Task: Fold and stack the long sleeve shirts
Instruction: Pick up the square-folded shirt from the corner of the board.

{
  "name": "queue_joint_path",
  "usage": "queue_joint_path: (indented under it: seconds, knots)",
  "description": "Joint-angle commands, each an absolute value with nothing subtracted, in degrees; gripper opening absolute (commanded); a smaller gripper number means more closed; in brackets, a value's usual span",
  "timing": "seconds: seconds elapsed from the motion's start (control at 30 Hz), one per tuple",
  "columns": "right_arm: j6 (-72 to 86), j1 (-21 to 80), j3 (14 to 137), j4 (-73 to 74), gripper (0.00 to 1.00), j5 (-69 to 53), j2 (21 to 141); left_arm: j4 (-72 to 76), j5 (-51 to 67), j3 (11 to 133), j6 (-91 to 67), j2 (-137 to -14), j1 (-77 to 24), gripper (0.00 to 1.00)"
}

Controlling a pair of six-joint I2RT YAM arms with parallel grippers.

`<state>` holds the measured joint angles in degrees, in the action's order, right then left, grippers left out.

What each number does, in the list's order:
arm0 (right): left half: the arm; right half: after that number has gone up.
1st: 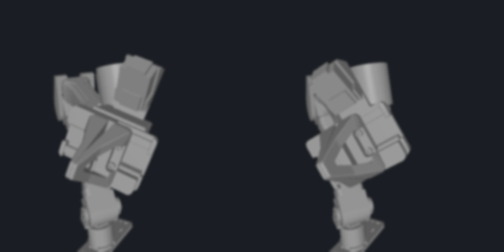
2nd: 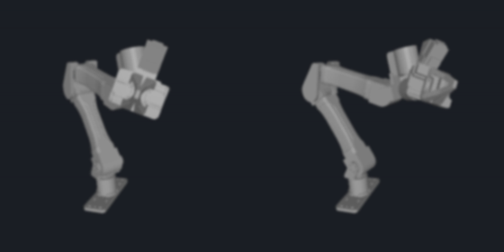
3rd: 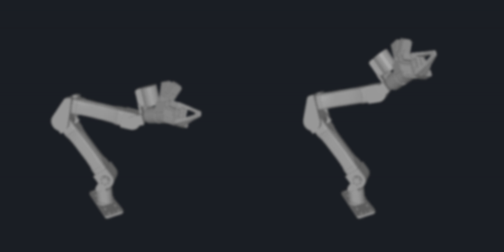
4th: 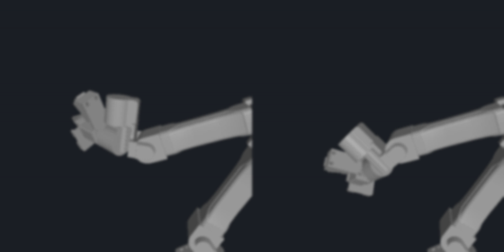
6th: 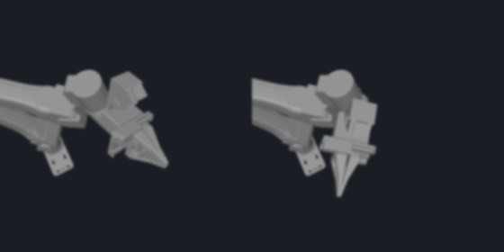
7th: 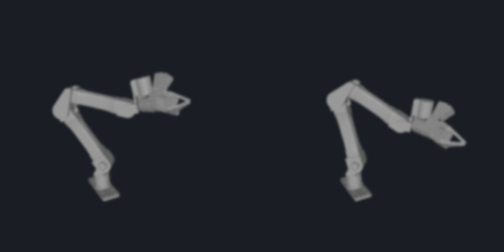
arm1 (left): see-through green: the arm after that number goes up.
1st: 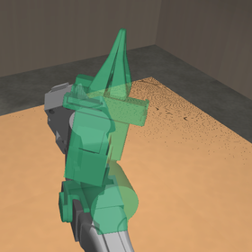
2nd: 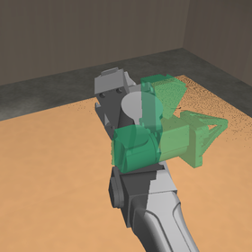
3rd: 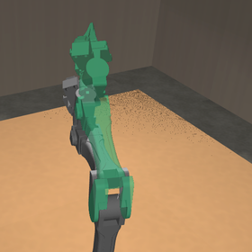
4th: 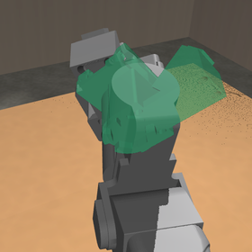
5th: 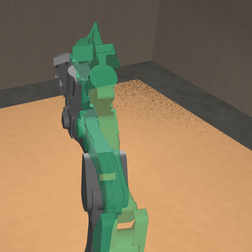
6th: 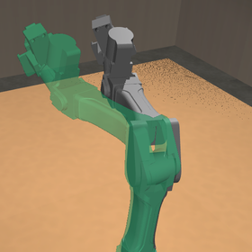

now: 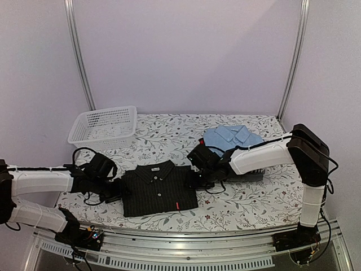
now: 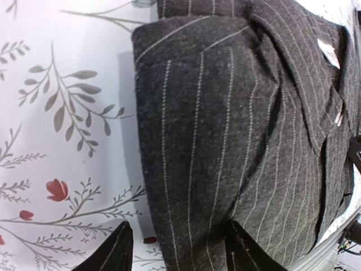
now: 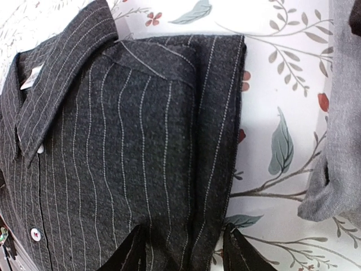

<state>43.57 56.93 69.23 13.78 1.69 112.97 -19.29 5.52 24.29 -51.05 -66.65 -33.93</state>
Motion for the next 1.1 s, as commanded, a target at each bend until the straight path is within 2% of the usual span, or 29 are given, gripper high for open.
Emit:
queue_joint_path:
  seconds: [0.0, 0.3, 0.43, 0.53, 0.67, 1.07]
  knots:
    - [42.57, 56.98, 71.46, 17.84, 0.45, 3.71, 116.8, -17.46, 7.0, 24.27, -48.11, -69.84, -33.36, 0.51]
    - [41.71, 57.81, 74.29, 19.5, 0.39, 4.02, 119.2, -12.83, 8.9, 23.76, -51.64, -74.54, -36.12, 0.32]
    - [41.25, 58.01, 75.59, 19.77, 0.33, 3.72, 119.88, -12.95, 9.17, 24.61, -51.99, -75.15, -36.73, 0.15]
    - [40.97, 58.09, 76.25, 19.99, 0.22, 3.44, 119.88, -14.13, 8.95, 25.59, -51.89, -74.36, -36.87, 0.01]
    - [40.29, 58.28, 78.3, 21.35, 0.01, 3.14, 119.87, -16.78, 8.09, 27.58, -51.1, -72.59, -37.04, 0.0]
    - [37.9, 58.86, 84.98, 26.3, 0.0, 4.21, 118.59, -25.38, 6.1, 31.48, -49.4, -65.32, -37.11, 0.0]
